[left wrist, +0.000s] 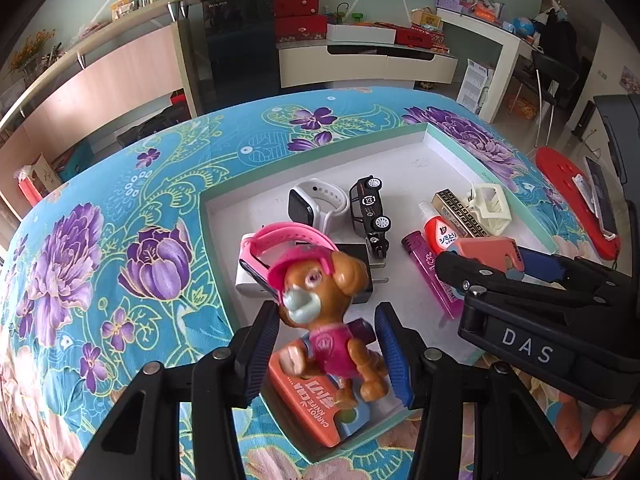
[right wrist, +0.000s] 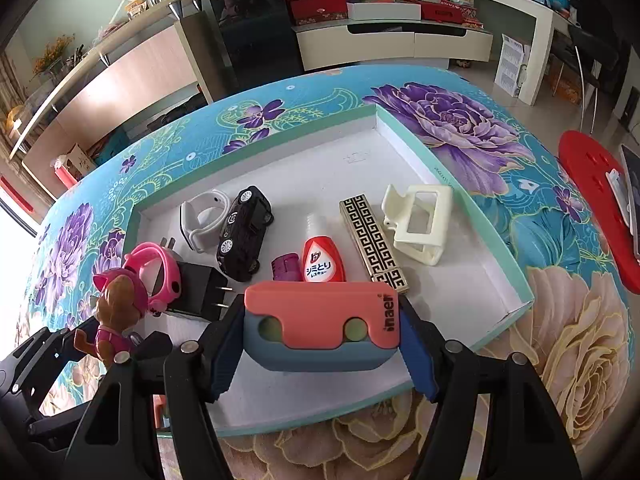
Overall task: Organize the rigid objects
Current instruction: 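Carry the toy dog and card holder into the tray and open both tools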
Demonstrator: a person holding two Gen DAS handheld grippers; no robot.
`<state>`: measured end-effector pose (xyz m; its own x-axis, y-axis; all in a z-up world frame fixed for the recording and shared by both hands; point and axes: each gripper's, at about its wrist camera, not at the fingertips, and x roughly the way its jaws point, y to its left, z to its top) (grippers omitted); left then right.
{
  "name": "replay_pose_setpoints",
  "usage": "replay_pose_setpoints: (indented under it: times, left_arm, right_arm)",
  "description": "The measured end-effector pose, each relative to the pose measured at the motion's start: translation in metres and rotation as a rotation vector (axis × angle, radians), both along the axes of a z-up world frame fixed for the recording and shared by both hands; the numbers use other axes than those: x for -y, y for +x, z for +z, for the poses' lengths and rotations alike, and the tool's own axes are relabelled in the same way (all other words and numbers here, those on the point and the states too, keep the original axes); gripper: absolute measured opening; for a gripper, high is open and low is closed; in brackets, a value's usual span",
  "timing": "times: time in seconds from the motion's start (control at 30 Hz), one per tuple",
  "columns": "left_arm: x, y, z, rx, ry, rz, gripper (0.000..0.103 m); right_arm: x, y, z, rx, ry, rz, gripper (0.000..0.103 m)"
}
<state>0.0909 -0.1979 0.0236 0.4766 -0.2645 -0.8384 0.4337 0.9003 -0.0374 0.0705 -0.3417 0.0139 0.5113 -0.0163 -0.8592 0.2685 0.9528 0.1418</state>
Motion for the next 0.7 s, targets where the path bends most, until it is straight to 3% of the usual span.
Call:
replay_pose_setpoints:
  times: [0.17,0.47,0.7]
  left_arm:
    - [-0.005,-0.004,0.001,-0.012,-0.011,0.012,0.067]
    - [-0.025,-0.012,0.010,0.010,-0.004,0.058,0.067]
    - [-0.056,-0.011,0.005,-0.001,-0.010,0.156,0.072]
  right_arm:
    - [-0.004,0.001,-0.003,-0.011,-0.006,0.013,0.071]
    - [-0.011,0.000,-0.005,-0.017,-0.019,0.031,0.071]
    - [-0.022,-0.001,-0.005,-0.018,-0.052,0.052,0.071]
